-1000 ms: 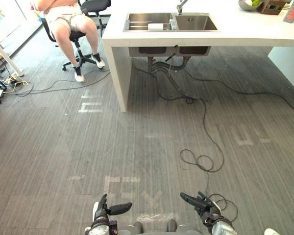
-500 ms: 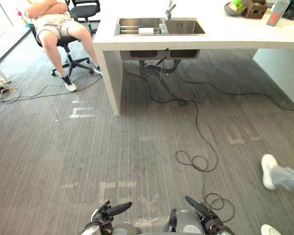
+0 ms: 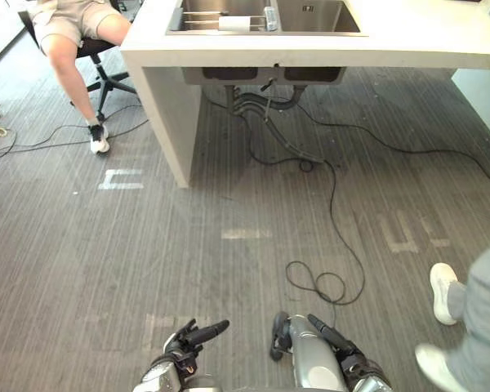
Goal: Walk over to the sink, pick up the cup, carry it to the dishwasher, place the cup inside the dishwasher, then close the dishwasher door
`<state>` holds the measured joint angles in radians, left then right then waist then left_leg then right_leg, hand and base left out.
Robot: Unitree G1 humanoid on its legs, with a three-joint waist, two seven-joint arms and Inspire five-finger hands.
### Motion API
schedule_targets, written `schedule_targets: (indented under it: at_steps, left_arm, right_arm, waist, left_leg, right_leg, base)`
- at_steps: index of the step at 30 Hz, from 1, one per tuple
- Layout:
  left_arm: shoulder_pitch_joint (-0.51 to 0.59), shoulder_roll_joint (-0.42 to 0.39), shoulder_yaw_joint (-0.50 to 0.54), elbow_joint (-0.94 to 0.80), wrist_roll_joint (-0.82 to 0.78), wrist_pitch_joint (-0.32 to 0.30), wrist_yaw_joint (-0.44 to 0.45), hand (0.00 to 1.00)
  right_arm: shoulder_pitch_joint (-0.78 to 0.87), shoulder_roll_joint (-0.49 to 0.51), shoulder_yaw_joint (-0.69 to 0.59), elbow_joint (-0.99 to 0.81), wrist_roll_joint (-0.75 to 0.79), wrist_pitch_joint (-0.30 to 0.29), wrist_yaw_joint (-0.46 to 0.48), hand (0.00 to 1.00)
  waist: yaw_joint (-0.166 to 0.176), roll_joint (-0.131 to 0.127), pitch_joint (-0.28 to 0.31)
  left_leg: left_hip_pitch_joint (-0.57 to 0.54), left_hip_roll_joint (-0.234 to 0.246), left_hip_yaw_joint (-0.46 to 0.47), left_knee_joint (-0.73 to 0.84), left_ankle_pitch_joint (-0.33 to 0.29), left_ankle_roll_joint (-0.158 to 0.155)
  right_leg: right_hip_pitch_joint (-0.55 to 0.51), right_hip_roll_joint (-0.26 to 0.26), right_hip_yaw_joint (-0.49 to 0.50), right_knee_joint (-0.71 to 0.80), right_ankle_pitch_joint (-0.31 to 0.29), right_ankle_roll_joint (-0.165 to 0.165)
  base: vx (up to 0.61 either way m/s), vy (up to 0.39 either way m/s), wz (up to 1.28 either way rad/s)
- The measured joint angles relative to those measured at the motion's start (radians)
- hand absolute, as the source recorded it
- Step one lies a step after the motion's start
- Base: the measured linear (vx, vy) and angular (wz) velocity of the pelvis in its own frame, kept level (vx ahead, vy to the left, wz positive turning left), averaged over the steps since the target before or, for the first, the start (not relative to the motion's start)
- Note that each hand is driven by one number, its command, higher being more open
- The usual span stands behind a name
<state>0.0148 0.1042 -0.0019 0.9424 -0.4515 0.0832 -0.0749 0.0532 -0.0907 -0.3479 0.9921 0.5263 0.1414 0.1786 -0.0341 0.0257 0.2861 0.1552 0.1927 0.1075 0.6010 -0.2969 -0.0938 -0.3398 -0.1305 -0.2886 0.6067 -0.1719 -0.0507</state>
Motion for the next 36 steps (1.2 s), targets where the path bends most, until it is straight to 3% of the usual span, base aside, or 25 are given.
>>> schedule_targets:
  at_steps: [1,3,4,5,7,9,11,13,14,15,16,17,18,20,21,22,23,24,25,27,28,29,31,33,36]
  left_arm:
    - [0.002,-0.010,0.001,-0.001,-0.005,-0.021,-0.003,1.00]
    - [0.011,-0.028,0.004,-0.002,-0.044,-0.064,-0.005,1.00]
    - [0.012,-0.032,0.005,-0.005,-0.051,-0.076,-0.006,1.00]
    - [0.014,-0.033,0.007,-0.030,-0.065,-0.103,-0.005,1.00]
    - [0.025,-0.037,0.017,-0.073,-0.068,-0.130,-0.008,1.00]
    - [0.037,-0.047,0.016,-0.132,-0.068,-0.166,-0.013,1.00]
    - [0.039,-0.060,0.014,-0.163,-0.070,-0.180,-0.015,1.00]
    - [0.051,-0.081,0.014,-0.192,-0.070,-0.206,-0.017,1.00]
    - [0.063,-0.086,0.013,-0.200,-0.070,-0.232,-0.020,1.00]
    - [0.082,-0.087,0.013,-0.216,-0.070,-0.251,-0.017,1.00]
    - [0.086,-0.078,0.014,-0.234,-0.070,-0.256,-0.013,1.00]
    - [0.082,-0.065,0.015,-0.291,-0.069,-0.265,-0.006,1.00]
    - [0.084,-0.068,0.015,-0.396,-0.067,-0.280,-0.001,1.00]
    - [0.083,-0.084,0.015,-0.576,-0.048,-0.318,0.028,1.00]
    - [0.081,-0.086,0.018,-0.636,-0.037,-0.332,0.048,1.00]
    - [0.076,-0.087,0.030,-0.748,-0.022,-0.351,0.086,1.00]
    - [0.069,-0.089,0.058,-0.869,0.020,-0.366,0.138,1.00]
    - [0.063,-0.088,0.074,-0.925,0.041,-0.374,0.162,1.00]
    - [0.051,-0.081,0.103,-1.024,0.102,-0.405,0.214,1.00]
    - [0.029,-0.061,0.157,-1.147,0.181,-0.445,0.301,1.00]
    - [0.012,-0.040,0.181,-1.180,0.212,-0.468,0.355,1.00]
    - [0.002,-0.027,0.193,-1.188,0.222,-0.482,0.384,1.00]
    - [-0.025,-0.001,0.192,-1.186,0.233,-0.515,0.451,1.00]
    - [-0.099,0.027,0.175,-1.141,0.258,-0.548,0.522,1.00]
    - [-0.134,0.057,0.172,-1.081,0.240,-0.552,0.555,1.00]
  right_arm:
    - [0.011,-0.007,0.000,0.002,-0.002,-0.002,0.000,1.00]
    - [0.035,-0.024,0.005,0.002,-0.023,-0.010,0.005,1.00]
    - [0.038,-0.025,0.005,0.006,-0.033,-0.013,0.008,1.00]
    - [0.033,-0.034,0.004,0.025,-0.040,-0.020,0.007,1.00]
    - [0.023,-0.037,0.004,0.039,-0.038,-0.027,0.008,1.00]
    - [0.000,-0.044,0.012,0.037,-0.036,-0.035,0.007,1.00]
    - [-0.010,-0.055,0.028,0.009,-0.035,-0.041,-0.010,1.00]
    - [-0.016,-0.058,0.017,0.001,-0.015,-0.048,-0.030,1.00]
    - [-0.012,-0.057,0.010,0.001,0.006,-0.049,-0.032,1.00]
    - [0.005,-0.058,0.011,0.002,0.022,-0.048,-0.034,1.00]
    - [0.007,-0.048,0.010,0.009,0.029,-0.047,-0.035,1.00]
    - [0.007,-0.029,0.011,0.019,0.035,-0.040,-0.037,1.00]
    - [0.010,-0.022,0.007,0.020,0.038,-0.039,-0.037,1.00]
    - [0.000,-0.029,-0.005,0.043,0.038,-0.032,-0.046,1.00]
    - [-0.008,-0.030,-0.017,0.058,0.038,-0.023,-0.047,1.00]
    - [-0.009,-0.027,-0.041,0.075,0.036,-0.014,-0.045,1.00]
    - [-0.011,-0.026,-0.069,0.083,0.023,-0.026,-0.044,1.00]
    - [-0.012,-0.027,-0.081,0.086,0.018,-0.027,-0.044,1.00]
    - [-0.012,-0.025,-0.095,0.094,0.004,-0.046,-0.046,1.00]
    - [-0.022,-0.023,-0.120,0.091,-0.005,-0.070,-0.048,1.00]
    - [-0.021,-0.024,-0.135,0.084,0.001,-0.081,-0.049,1.00]
    - [-0.021,-0.024,-0.156,0.082,0.002,-0.083,-0.049,1.00]
    - [-0.013,-0.028,-0.176,0.078,0.003,-0.084,-0.043,1.00]
    - [0.000,-0.021,-0.190,0.086,-0.012,-0.064,-0.041,1.00]
    - [0.072,0.026,-0.232,0.097,-0.011,-0.035,-0.021,1.00]
  waist:
    - [-0.006,0.024,-0.008]
    - [-0.006,0.056,-0.020]
    - [-0.006,0.064,-0.024]
    - [-0.005,0.070,-0.021]
    - [0.002,0.060,-0.010]
    - [0.025,0.046,0.003]
    - [0.038,0.031,0.032]
    - [0.049,0.031,0.045]
    - [0.050,0.038,0.049]
    - [0.051,0.066,0.043]
    - [0.054,0.066,0.046]
    - [0.071,0.033,0.055]
    - [0.088,0.015,0.054]
    - [0.101,0.014,0.053]
    - [0.103,0.014,0.053]
    - [0.105,0.014,0.045]
    - [0.100,0.012,0.039]
    - [0.098,0.010,0.038]
    - [0.097,0.008,0.033]
    - [0.098,0.007,0.032]
    - [0.097,0.008,0.032]
    - [0.096,0.010,0.030]
    - [0.090,0.016,0.011]
    - [0.064,0.013,-0.001]
    - [0.039,0.009,-0.007]
  left_leg:
    - [-0.063,0.022,-0.023,0.136,0.104,-0.043]
    - [-0.161,0.070,-0.024,0.348,0.338,-0.054]
    - [-0.206,0.080,-0.022,0.444,0.314,-0.038]
    - [-0.306,0.078,-0.011,0.601,0.241,-0.010]
    - [-0.382,0.049,0.016,0.603,0.175,0.001]
    - [-0.450,-0.011,0.101,0.302,0.127,0.028]
    - [-0.460,-0.094,0.125,-0.003,0.142,0.018]
    - [-0.457,-0.150,0.140,-0.273,0.240,0.016]
    - [-0.446,-0.159,0.156,-0.385,0.303,0.015]
    - [-0.421,-0.135,0.180,-0.445,0.313,0.016]
    - [-0.413,-0.127,0.181,-0.434,0.393,0.086]
    - [-0.418,-0.141,0.191,-0.377,0.419,0.115]
    - [-0.452,-0.161,0.193,-0.316,0.396,0.145]
    - [-0.497,-0.189,0.193,-0.227,0.344,0.209]
    - [-0.498,-0.201,0.194,-0.216,0.329,0.218]
    - [-0.490,-0.224,0.194,-0.221,0.315,0.231]
    - [-0.471,-0.253,0.194,-0.247,0.306,0.243]
    - [-0.458,-0.265,0.194,-0.261,0.302,0.248]
    - [-0.431,-0.285,0.194,-0.288,0.291,0.255]
    - [-0.391,-0.296,0.193,-0.306,0.266,0.252]
    - [-0.337,-0.305,0.192,-0.330,0.254,0.244]
    - [-0.292,-0.306,0.187,-0.348,0.246,0.241]
    - [-0.216,-0.296,0.145,-0.396,0.236,0.228]
    - [-0.198,-0.276,0.078,-0.394,0.220,0.205]
    - [-0.158,-0.275,-0.018,-0.338,0.166,0.178]
  right_leg:
    - [0.035,0.014,-0.009,-0.016,-0.023,-0.006]
    - [0.143,0.055,-0.007,-0.101,-0.050,-0.028]
    - [0.177,0.066,-0.007,-0.130,-0.052,-0.032]
    - [0.265,0.087,-0.003,-0.200,-0.054,-0.036]
    - [0.345,0.095,0.006,-0.256,-0.054,-0.037]
    - [0.426,0.085,0.023,-0.323,-0.048,-0.023]
    - [0.483,0.057,0.038,-0.346,-0.062,0.000]
    - [0.533,0.043,0.042,-0.356,-0.092,0.030]
    - [0.573,0.050,0.046,-0.362,-0.126,0.049]
    - [0.618,0.083,0.053,-0.355,-0.175,0.065]
    - [0.641,0.086,0.061,-0.343,-0.204,0.069]
    - [0.659,0.068,0.074,-0.330,-0.238,0.054]
    - [0.657,0.046,0.087,-0.327,-0.258,0.046]
    - [0.653,0.016,0.105,-0.304,-0.271,0.054]
    - [0.637,0.003,0.113,-0.264,-0.269,0.056]
    - [0.575,-0.027,0.130,-0.123,-0.250,0.086]
    - [0.489,-0.064,0.153,0.054,-0.188,0.195]
    - [0.453,-0.080,0.167,0.129,-0.146,0.260]
    - [0.391,-0.100,0.196,0.249,-0.055,0.328]
    - [0.288,-0.121,0.199,0.443,-0.015,0.324]
    - [0.246,-0.150,0.152,0.529,-0.024,0.307]
    - [0.229,-0.172,0.103,0.543,-0.044,0.264]
    - [0.166,-0.185,-0.002,0.395,-0.110,0.154]
    - [0.091,-0.130,0.041,0.078,-0.104,0.149]
    - [0.076,-0.105,0.130,-0.010,-0.059,0.148]
  base:
    - [0.41,-0.170,0.02]
    - [0.48,-0.139,-0.09]
    - [0.55,-0.091,-0.14]
    - [0.46,-0.062,-0.10]
    - [0.44,-0.042,-0.26]
    - [0.47,-0.007,-0.42]
    - [0.45,0.061,-0.26]
    - [0.39,0.101,-0.19]
    - [0.55,0.204,-0.11]
    - [0.48,0.205,-0.08]
    - [0.55,0.245,-0.08]
    - [0.41,0.196,0.00]
    - [0.39,0.191,0.08]
    - [0.34,0.200,0.20]
    - [0.38,0.213,0.20]
    - [0.37,0.200,0.20]
    - [0.37,0.197,0.23]
    - [0.44,0.200,0.22]
    - [0.36,0.133,0.09]
    - [0.35,0.093,-0.09]
    - [0.34,0.072,-0.17]
    - [0.28,0.058,-0.13]
    - [0.26,0.013,0.05]
    - [0.28,-0.062,0.70]
    - [0.31,-0.168,1.04]
